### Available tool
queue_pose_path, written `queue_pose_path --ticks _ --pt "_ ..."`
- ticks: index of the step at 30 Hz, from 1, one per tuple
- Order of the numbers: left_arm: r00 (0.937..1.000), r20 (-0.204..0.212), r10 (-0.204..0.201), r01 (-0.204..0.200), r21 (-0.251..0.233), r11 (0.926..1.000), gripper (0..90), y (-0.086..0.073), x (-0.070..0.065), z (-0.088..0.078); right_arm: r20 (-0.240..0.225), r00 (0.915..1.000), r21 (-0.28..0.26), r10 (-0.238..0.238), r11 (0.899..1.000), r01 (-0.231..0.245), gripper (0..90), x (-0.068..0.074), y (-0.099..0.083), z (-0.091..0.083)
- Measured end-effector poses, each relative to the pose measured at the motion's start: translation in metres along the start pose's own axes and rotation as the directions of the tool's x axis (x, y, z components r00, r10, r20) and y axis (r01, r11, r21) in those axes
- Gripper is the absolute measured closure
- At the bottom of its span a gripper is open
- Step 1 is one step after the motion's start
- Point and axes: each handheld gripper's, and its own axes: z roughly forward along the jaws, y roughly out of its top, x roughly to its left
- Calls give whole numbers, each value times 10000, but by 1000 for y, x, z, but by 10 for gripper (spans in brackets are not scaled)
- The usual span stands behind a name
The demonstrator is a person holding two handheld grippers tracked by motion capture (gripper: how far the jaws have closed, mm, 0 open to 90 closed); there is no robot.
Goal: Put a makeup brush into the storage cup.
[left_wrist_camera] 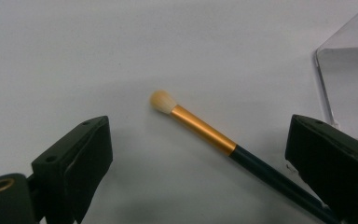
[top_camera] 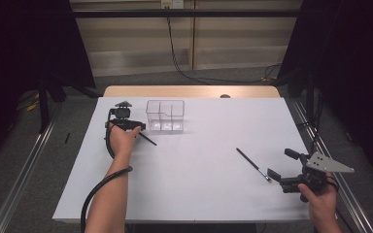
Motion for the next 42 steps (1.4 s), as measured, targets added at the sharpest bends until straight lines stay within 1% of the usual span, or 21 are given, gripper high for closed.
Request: queue_pose_path --ticks 3,5,7,10,12,13,14,15,17,18,19,21,24,26,29,31,32,33,34,40,42 --pt "10000 -24 47 -46 77 10000 80 0 -1 1 12 10000 4 -8 10000 8 0 0 0 0" --pt "10000 2 -15 15 92 10000 84 0 -2 1 9 10000 0 2 10000 -2 0 0 0 0" --pt "10000 -16 85 -85 149 9999 93 -1 -2 2 8 10000 9 12 10000 -12 0 0 0 0" --pt "10000 -8 -2 2 129 9999 109 -1 -3 2 -28 10000 -3 20 10000 -20 0 -1 0 -1" --pt "9999 45 136 -137 190 9997 138 -1 -3 0 -20 10000 3 8 10000 -8 0 -1 0 -1" --pt "9999 32 117 -117 189 9998 167 -1 -4 -1 -19 10000 9 7 10000 -7 0 -1 0 -1" --pt "9998 129 146 -150 323 9994 199 0 -4 -3 -22 10000 4 15 10000 -15 0 -1 0 -1" --pt "9999 41 101 -102 244 9996 223 -1 -5 -3 -20 10000 3 10 10000 -10 0 -1 0 -1" --pt "9997 167 194 -202 475 9987 272 0 -5 -6 -3 10000 -2 -2 10000 2 0 -1 0 -1" --pt "9996 144 252 -258 472 9986 300 0 -4 -6 -7 10000 -3 8 10000 -8 0 -1 0 -1" --pt "9998 134 136 -143 513 9986 333 0 -5 -7 12 10000 -6 -1 10000 1 0 -1 0 -1" --pt "9998 151 150 -159 608 9980 421 0 -3 -10 -4 10000 -20 28 10000 -28 0 -1 0 -1" --pt "9995 274 144 -167 860 9962 600 1 0 -13 -14 10000 6 -2 10000 2 0 0 1 -1" --pt "9995 316 14 -45 978 9952 676 1 2 -15 -21 10000 -6 -24 10000 24 0 0 1 0" --pt "9984 529 -208 140 1245 9921 772 1 5 -17 -25 10000 16 -51 10000 51 0 0 1 0" --pt "9973 697 -228 123 1477 9890 830 1 7 -18 -46 10000 14 -18 10000 18 0 0 1 1" --pt "9973 710 -210 100 1519 9883 835 1 7 -18 -28 10000 14 -27 10000 27 0 0 1 1" --pt "9971 760 -17 -107 1633 9865 836 2 7 -18 -36 10000 30 -15 10000 15 0 0 1 1" --pt "9970 770 -20 -106 1637 9864 837 2 7 -18 -44 10000 41 -5 10000 5 0 0 1 1" --pt "9955 862 386 -551 1985 9786 835 5 6 -19 -71 10000 53 -60 10000 60 0 1 0 2" --pt "9953 868 421 -586 1978 9785 833 5 6 -18 -62 10000 68 -56 10000 56 0 1 0 2"
